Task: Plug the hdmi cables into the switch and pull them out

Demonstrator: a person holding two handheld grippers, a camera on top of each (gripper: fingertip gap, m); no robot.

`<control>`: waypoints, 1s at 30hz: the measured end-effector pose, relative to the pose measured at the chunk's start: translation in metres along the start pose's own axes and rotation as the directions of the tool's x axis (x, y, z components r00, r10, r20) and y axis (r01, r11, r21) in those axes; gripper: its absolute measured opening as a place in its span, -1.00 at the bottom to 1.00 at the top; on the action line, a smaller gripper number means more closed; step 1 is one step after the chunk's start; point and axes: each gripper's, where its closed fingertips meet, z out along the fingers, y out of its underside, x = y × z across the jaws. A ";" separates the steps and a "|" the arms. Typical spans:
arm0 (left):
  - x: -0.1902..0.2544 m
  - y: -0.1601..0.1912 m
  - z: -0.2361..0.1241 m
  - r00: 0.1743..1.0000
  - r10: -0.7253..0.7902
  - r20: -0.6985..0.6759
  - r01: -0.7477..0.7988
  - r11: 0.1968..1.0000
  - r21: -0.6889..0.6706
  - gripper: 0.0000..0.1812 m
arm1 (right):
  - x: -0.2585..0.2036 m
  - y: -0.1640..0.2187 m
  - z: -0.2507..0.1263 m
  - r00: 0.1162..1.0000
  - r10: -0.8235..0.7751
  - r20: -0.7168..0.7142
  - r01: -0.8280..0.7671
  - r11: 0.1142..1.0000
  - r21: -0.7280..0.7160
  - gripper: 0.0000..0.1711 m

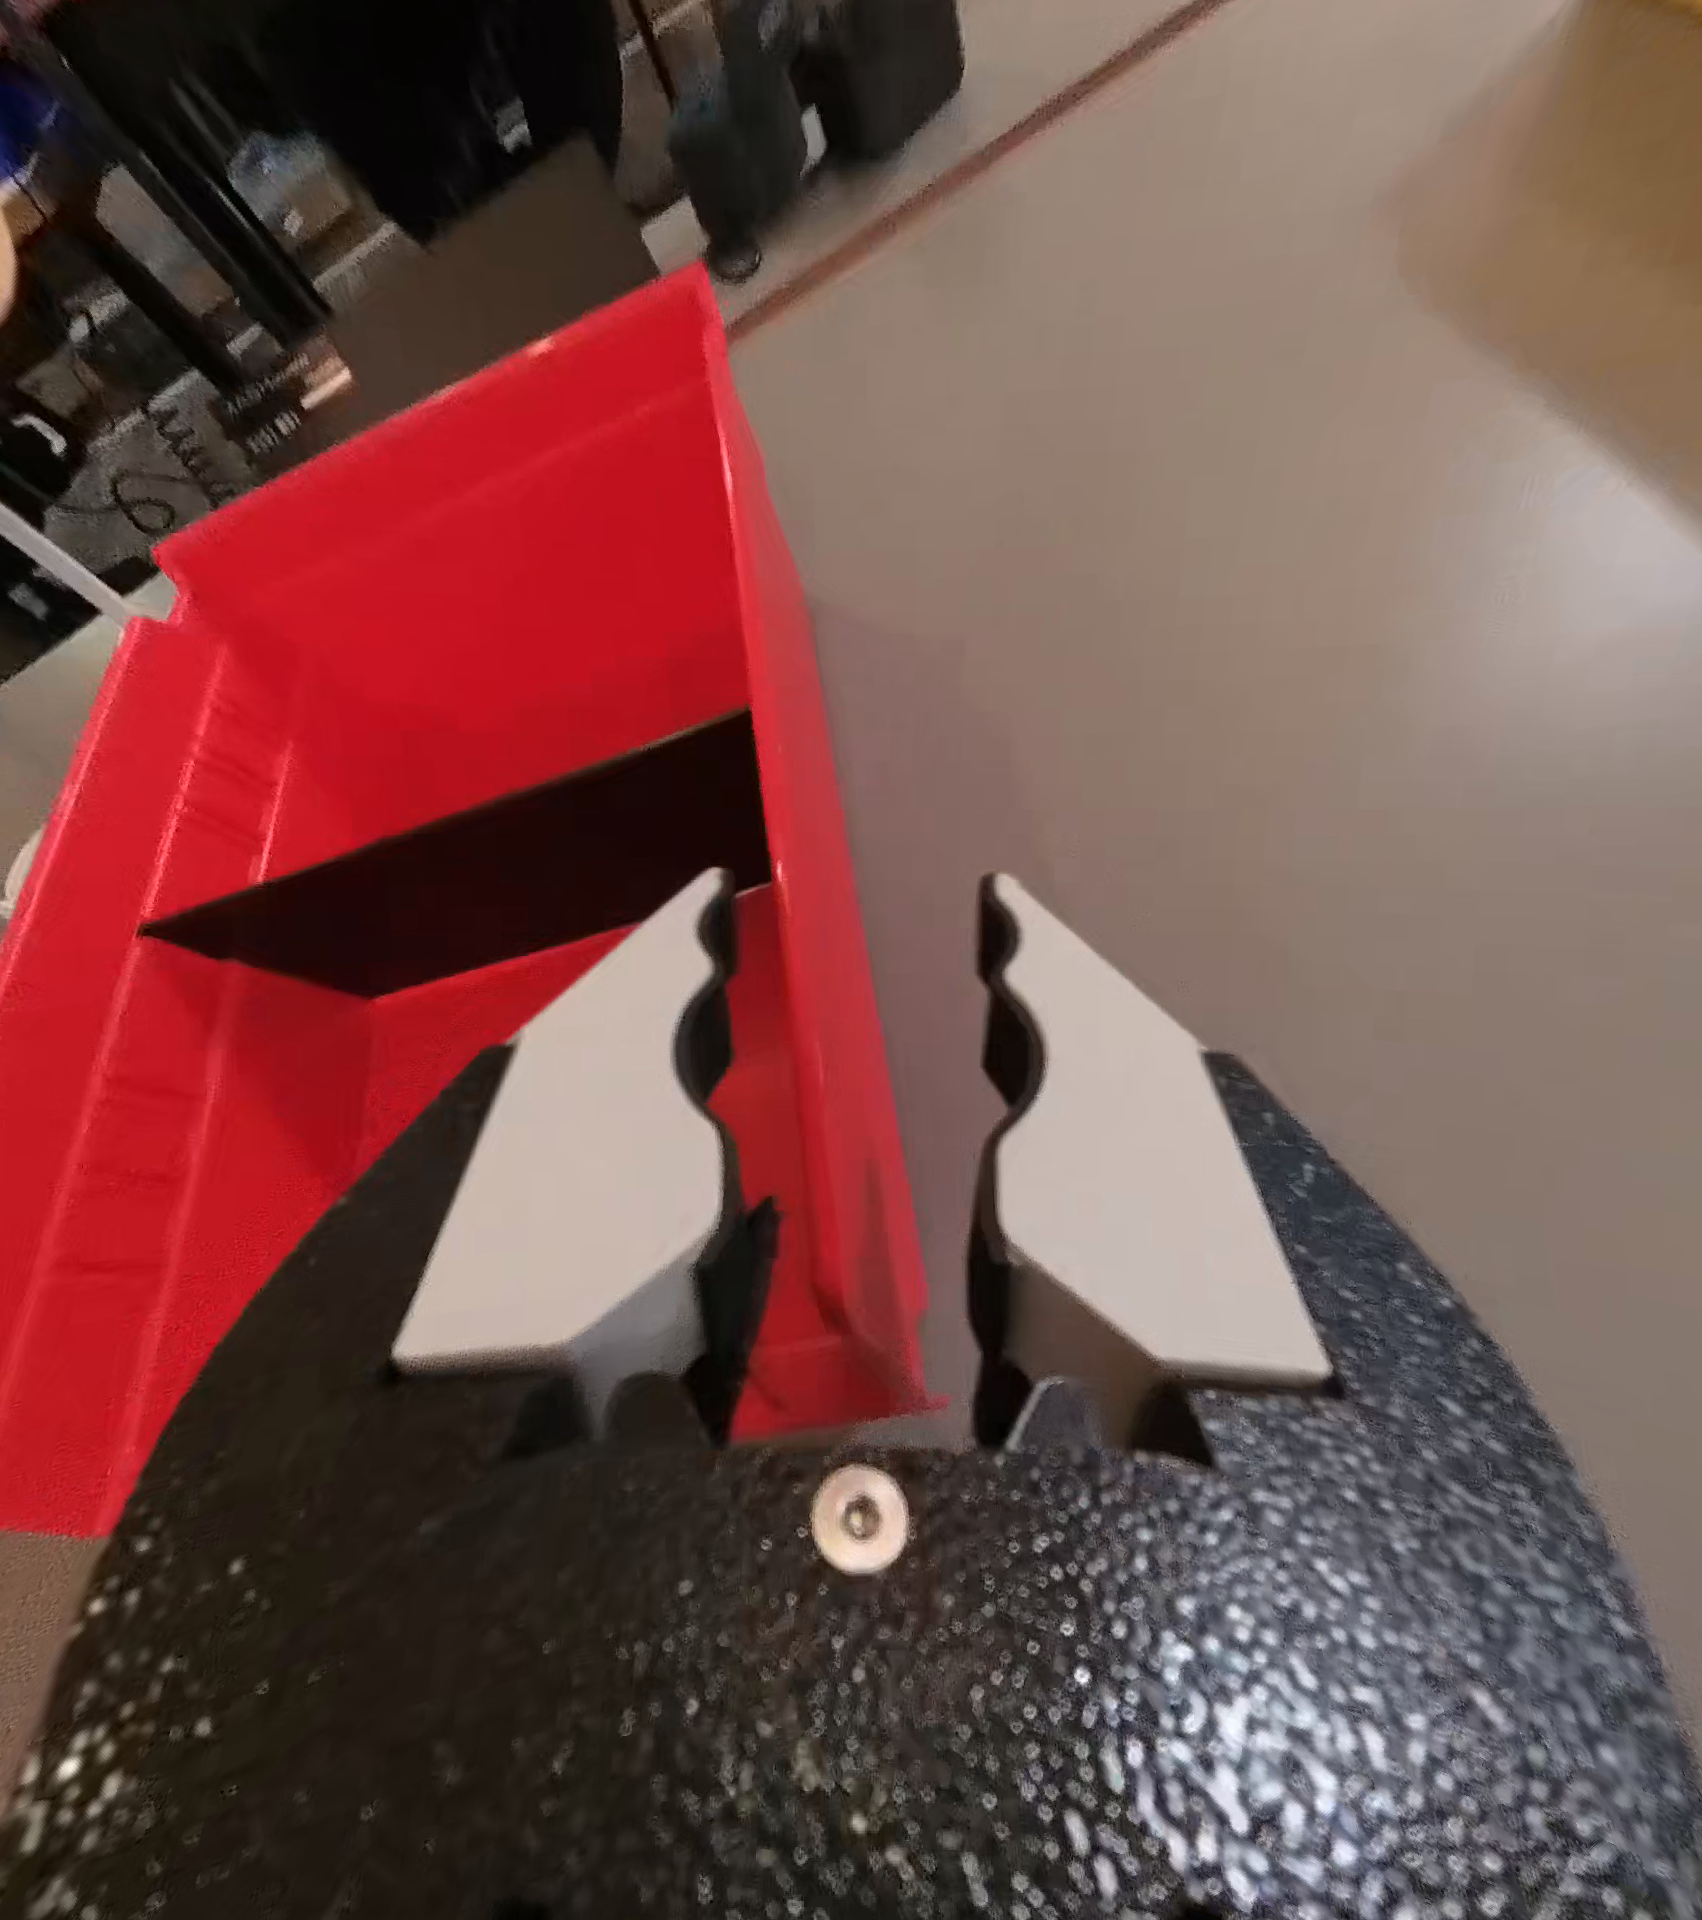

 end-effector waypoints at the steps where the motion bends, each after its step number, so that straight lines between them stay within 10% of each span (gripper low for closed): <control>1: -0.002 0.004 0.004 1.000 0.002 0.005 -0.001 1.000 -0.013 -0.57 | -0.002 -0.001 0.000 1.000 -0.002 0.003 0.002 1.000 -0.001 -0.78; 5: -0.010 0.012 0.011 0.998 0.035 0.053 -0.033 0.998 -0.045 -0.95 | 0.000 -0.001 0.000 1.000 -0.018 -0.016 0.018 1.000 -0.008 -0.84; 30: -0.017 0.052 -0.091 0.995 -0.019 0.102 0.016 1.000 0.027 -0.96 | -0.151 -0.027 0.020 0.972 -0.140 0.188 0.139 0.990 0.019 -0.89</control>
